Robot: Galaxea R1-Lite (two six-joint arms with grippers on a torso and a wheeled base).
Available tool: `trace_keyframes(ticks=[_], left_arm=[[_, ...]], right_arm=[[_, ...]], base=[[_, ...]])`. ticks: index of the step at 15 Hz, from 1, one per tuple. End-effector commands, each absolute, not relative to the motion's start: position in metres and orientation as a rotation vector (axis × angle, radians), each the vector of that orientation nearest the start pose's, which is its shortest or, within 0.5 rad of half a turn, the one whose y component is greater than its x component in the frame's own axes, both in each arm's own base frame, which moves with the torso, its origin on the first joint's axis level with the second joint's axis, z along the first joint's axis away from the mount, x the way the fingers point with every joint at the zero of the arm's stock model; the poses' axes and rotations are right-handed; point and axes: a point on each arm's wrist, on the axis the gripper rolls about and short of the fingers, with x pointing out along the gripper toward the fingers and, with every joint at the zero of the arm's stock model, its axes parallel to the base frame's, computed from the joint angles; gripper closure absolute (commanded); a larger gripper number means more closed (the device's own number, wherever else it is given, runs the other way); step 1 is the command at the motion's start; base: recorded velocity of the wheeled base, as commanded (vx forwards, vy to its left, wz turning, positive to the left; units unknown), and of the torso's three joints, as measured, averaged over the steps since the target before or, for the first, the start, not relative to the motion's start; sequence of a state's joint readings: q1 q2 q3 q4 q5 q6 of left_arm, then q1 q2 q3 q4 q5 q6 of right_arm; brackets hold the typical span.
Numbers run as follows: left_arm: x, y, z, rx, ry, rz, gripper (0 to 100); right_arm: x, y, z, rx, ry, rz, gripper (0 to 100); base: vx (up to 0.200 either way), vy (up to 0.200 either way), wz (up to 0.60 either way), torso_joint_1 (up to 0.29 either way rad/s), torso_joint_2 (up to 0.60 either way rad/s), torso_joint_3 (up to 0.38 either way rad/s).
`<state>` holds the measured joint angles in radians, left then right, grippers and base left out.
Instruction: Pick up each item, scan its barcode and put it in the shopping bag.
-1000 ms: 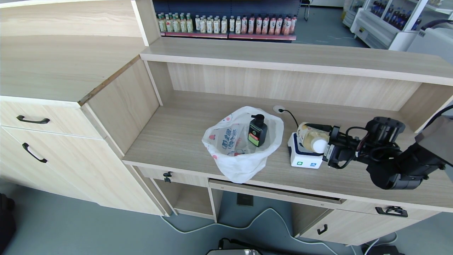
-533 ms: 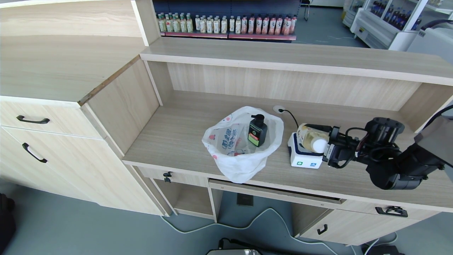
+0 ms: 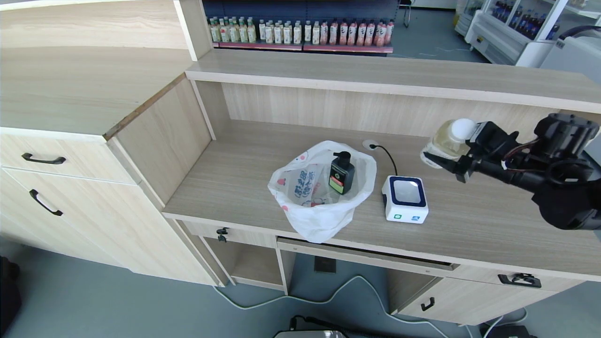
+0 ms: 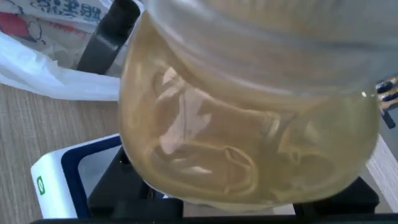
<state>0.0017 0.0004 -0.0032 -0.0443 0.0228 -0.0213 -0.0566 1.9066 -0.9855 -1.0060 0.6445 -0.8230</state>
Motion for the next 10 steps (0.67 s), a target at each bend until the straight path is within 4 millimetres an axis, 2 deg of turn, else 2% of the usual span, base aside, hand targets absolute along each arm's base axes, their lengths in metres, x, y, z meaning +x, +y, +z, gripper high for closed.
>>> trace_keyframes(ticks=[1, 3, 5, 7, 10], left_arm=[[-0.023, 0.000, 0.081, -0.024, -0.048, 0.024, 0], [-0.023, 0.000, 0.081, -0.022, -0.048, 0.024, 0], [-0.023, 0.000, 0.081, -0.022, -0.048, 0.024, 0], [-0.023, 0.000, 0.081, -0.022, -0.048, 0.026, 0], [-0.023, 0.000, 0.081, -0.022, -0.048, 0.024, 0]], right_arm=[[0.283, -0.004, 0.255, -0.461, -0.162, 0.157, 100], [0.256, -0.001, 0.249, -0.283, -0.048, -0.002, 100], [0.240, -0.014, 0.226, -0.289, 0.042, -0.055, 100], [0.229, -0.019, 0.220, -0.336, 0.045, -0.080, 100], [0.228, -0.020, 0.220, -0.413, 0.040, -0.083, 100]], base=[[0.000, 0.000, 0.00, 0.000, 0.00, 0.000], [0.000, 0.000, 0.00, 0.000, 0.00, 0.000], [0.000, 0.000, 0.00, 0.000, 0.00, 0.000], [0.000, 0.000, 0.00, 0.000, 0.00, 0.000], [0.000, 0.000, 0.00, 0.000, 0.00, 0.000]])
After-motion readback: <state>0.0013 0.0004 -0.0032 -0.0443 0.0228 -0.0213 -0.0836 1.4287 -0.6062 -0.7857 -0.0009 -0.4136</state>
